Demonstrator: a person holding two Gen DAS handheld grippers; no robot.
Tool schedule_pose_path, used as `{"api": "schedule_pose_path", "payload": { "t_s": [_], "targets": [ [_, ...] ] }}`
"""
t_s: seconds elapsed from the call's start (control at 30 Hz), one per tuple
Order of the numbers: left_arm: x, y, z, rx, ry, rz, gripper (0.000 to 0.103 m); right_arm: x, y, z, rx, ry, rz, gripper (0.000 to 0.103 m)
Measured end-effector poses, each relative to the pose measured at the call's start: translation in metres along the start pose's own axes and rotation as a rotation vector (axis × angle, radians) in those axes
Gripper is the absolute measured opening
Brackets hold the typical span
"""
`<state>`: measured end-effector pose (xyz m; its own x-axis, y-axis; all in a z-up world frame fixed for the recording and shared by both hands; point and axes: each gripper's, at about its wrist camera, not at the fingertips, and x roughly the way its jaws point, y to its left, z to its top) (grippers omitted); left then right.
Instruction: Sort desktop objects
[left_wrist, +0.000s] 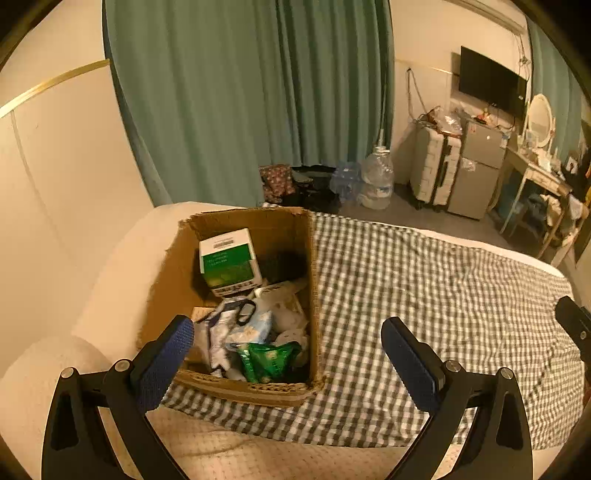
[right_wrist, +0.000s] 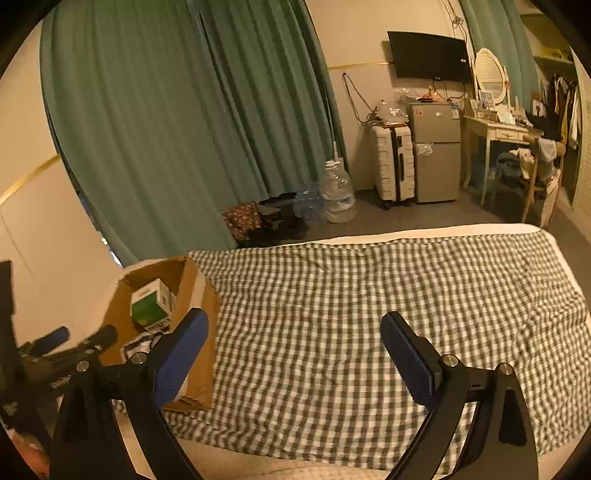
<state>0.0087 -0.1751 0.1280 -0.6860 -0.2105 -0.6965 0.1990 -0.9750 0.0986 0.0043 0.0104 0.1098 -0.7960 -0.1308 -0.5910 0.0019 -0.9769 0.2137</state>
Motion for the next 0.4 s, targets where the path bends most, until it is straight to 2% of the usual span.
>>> {"api": "schedule_pose_path", "payload": {
  "t_s": [0.1,0.17,0.2,0.23,0.27,0.3,0.37,0.4],
  "targets": [
    [0.0,0.002,0.001,0.007,0.005,0.077,0.103,0.0,0.007,0.001,-0.036,-0.012,-0.015,0.095],
    [0.005,0.005,-0.001,-0.015,0.018,0.086,0.103,0.002,0.012,0.0,-0.055,-0.015,-0.017,0.095],
    [0.008,0.008,-0.003,-0.051,0.03,0.05,0.103,0.004,0.013,-0.002,-0.063,-0.012,-0.023,0.095],
    [0.009,0.011,-0.006,-0.089,0.04,-0.022,0.103,0.005,0.014,-0.004,-0.071,-0.007,-0.028,0.095],
    [0.008,0.012,-0.01,-0.107,0.051,-0.126,0.103,0.008,0.016,-0.006,-0.081,0.003,-0.035,0.095],
    [0.004,0.011,-0.013,-0.116,0.022,-0.13,0.103,0.008,0.016,-0.008,-0.086,0.009,-0.042,0.095],
    [-0.003,0.008,-0.017,-0.127,-0.021,-0.091,0.103,0.008,0.014,-0.012,-0.089,0.014,-0.049,0.095],
    [-0.005,0.005,-0.018,-0.132,-0.018,-0.115,0.103,0.008,0.013,-0.014,-0.091,0.018,-0.053,0.095]
  ]
}}
